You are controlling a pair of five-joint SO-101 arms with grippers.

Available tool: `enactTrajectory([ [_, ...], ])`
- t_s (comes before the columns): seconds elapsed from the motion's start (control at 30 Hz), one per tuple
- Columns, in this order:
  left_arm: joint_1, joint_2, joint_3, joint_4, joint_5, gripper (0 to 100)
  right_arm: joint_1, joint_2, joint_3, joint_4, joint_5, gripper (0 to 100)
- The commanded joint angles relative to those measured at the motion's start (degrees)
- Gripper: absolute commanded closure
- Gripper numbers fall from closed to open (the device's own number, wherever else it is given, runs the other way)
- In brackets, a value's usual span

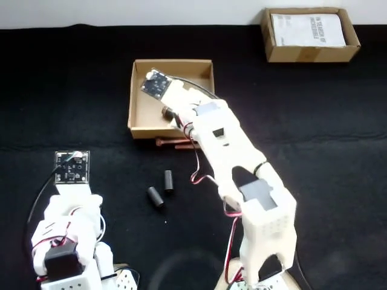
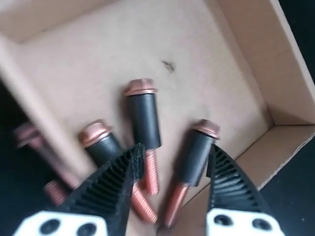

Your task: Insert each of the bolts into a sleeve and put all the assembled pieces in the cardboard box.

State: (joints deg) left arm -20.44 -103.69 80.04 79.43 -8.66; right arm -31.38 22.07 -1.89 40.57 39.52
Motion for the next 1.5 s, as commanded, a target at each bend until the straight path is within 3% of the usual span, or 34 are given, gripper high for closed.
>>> enactTrajectory([
  [0.0,-0.2,-0.4,3.0,-1.1,0.1,99,-2.2,-10.8,-1.5,10.2,-3.3,81.5],
  [0.23,-0.4,-0.4,6.7,-2.6,0.1,99,-6.6,-24.0,-1.6,33.3,-33.7,81.5],
  [0.43,-0.2,-0.4,7.8,-2.6,0.1,99,-10.2,-27.9,1.1,46.4,-56.6,81.5],
  [0.5,-0.2,-0.4,9.5,-2.6,0.1,99,-12.5,-27.7,5.1,47.4,-60.7,81.5],
  [1.1,-0.4,-0.4,13.0,-2.6,0.1,99,-15.3,-26.9,27.9,14.7,-61.3,81.5],
  [1.47,-0.4,-0.4,13.1,-2.7,0.1,99,-18.9,-10.7,15.0,19.4,-61.3,81.5],
])
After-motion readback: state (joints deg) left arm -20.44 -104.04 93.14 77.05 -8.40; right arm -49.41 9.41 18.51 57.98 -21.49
